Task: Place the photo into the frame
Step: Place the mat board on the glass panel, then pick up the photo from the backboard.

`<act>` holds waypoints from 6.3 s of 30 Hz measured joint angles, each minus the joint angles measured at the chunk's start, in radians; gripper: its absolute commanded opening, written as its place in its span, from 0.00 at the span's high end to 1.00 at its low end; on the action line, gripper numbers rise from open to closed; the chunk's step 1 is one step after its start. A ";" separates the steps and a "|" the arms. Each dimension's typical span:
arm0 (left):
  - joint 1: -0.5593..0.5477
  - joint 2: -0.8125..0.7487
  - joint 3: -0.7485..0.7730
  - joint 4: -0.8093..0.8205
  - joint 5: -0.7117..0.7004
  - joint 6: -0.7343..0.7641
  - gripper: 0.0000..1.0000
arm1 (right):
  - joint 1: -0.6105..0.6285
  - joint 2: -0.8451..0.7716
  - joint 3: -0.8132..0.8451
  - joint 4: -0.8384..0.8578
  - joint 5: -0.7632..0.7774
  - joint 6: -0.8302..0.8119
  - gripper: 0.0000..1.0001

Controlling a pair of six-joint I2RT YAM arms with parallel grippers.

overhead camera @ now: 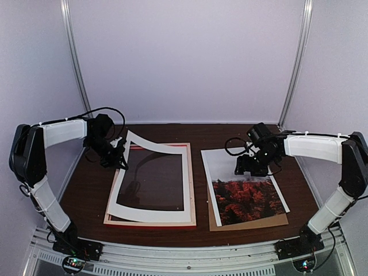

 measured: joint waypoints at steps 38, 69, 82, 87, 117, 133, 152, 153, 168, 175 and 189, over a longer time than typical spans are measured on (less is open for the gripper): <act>0.000 -0.065 -0.003 -0.066 -0.302 0.016 0.27 | 0.000 0.006 -0.012 -0.027 0.053 -0.008 0.19; -0.664 0.185 0.310 0.208 -0.187 -0.192 0.14 | -0.458 -0.114 -0.235 -0.070 0.041 -0.159 0.15; -0.819 0.486 0.571 0.264 -0.119 -0.253 0.18 | -0.494 -0.137 -0.304 -0.012 -0.068 -0.158 0.15; -0.828 0.526 0.569 0.266 -0.110 -0.270 0.19 | -0.527 -0.140 -0.323 0.008 -0.094 -0.158 0.16; -0.846 0.542 0.497 0.341 -0.089 -0.296 0.22 | -0.557 -0.182 -0.399 0.123 -0.217 -0.106 0.43; -0.846 0.542 0.480 0.385 -0.082 -0.314 0.23 | -0.557 -0.223 -0.406 0.098 -0.253 -0.109 0.51; -0.846 0.541 0.466 0.412 -0.082 -0.328 0.23 | -0.557 -0.264 -0.406 0.055 -0.303 -0.119 0.68; -0.846 0.541 0.465 0.415 -0.082 -0.329 0.23 | -0.557 -0.264 -0.406 0.055 -0.304 -0.120 0.68; -0.846 0.531 0.444 0.441 -0.083 -0.341 0.23 | -0.557 -0.264 -0.444 0.060 -0.304 -0.106 0.74; -0.846 0.531 0.444 0.441 -0.083 -0.344 0.23 | -0.557 -0.264 -0.451 0.062 -0.313 -0.109 0.82; -0.847 0.519 0.428 0.454 -0.106 -0.343 0.19 | -0.557 -0.272 -0.451 0.055 -0.335 -0.125 1.00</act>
